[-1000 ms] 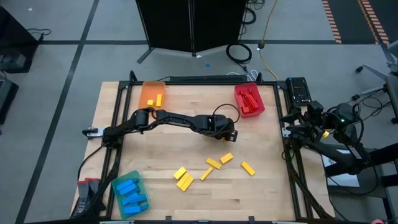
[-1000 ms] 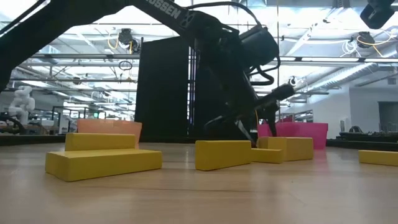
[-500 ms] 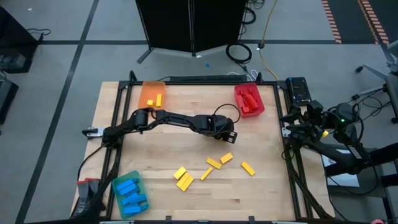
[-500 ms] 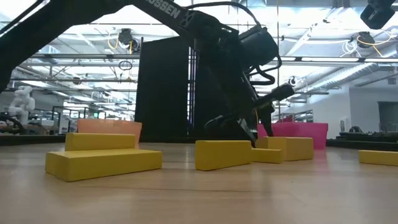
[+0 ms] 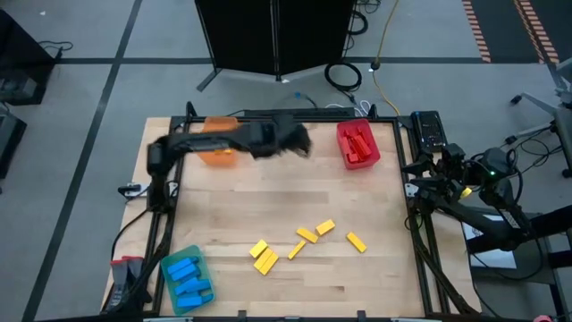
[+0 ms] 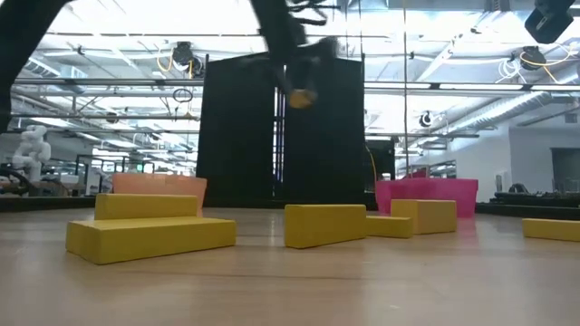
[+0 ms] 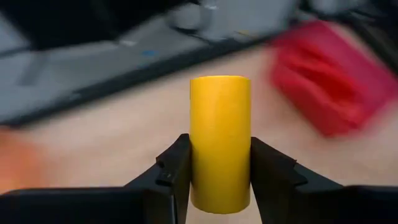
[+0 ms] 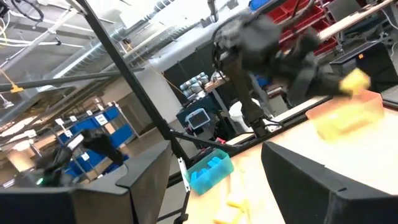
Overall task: Sort blocks
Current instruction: Put the yellow block into the orange transparent bin
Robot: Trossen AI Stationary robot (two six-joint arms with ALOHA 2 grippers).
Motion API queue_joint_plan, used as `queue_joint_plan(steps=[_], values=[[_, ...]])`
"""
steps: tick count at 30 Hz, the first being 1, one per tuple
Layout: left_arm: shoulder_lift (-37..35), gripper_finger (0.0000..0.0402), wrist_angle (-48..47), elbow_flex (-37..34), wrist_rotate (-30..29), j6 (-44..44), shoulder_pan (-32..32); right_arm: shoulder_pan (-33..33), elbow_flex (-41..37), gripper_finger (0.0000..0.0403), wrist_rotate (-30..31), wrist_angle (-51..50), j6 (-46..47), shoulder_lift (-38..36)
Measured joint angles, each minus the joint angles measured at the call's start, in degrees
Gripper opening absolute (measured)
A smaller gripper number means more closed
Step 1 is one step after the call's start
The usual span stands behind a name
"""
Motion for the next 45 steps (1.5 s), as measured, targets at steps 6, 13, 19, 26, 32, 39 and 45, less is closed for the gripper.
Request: queue_joint_plan(steps=[6,13,19,26,32,39,45], values=[[-4.08,0.0131,-16.31,-0.51,-2.81,0.13,6.70,0.00,0.00,0.0249,0.00,-0.04,0.18,0.00],[-9.21,0.0131,-19.07,-14.19,0.54,0.07,15.32,0.00,0.00,0.0249,-0.05,-0.40,0.45,0.00],[-18.00,0.0131,-6.32,-33.10,4.86,-1.20,21.61,0.00,0.00,0.0249,-0.22,-0.68,1.50,0.00],[-26.33,0.0131,8.87,-50.27,7.22,-6.85,28.38,0.00,0.00,0.0249,-0.08,-0.83,1.71,0.00],[-26.73,0.0131,24.14,-58.89,12.96,-10.49,31.44,0.00,0.00,0.0249,1.78,-0.81,2.45,0.00],[-24.40,0.0131,28.51,-60.20,13.02,-10.54,31.48,-0.02,0.00,0.0249,3.01,-0.81,3.25,0.00],[-23.13,0.0161,28.50,-60.20,13.85,-10.58,31.48,-0.02,0.00,0.0249,3.01,-0.79,4.30,0.00]])
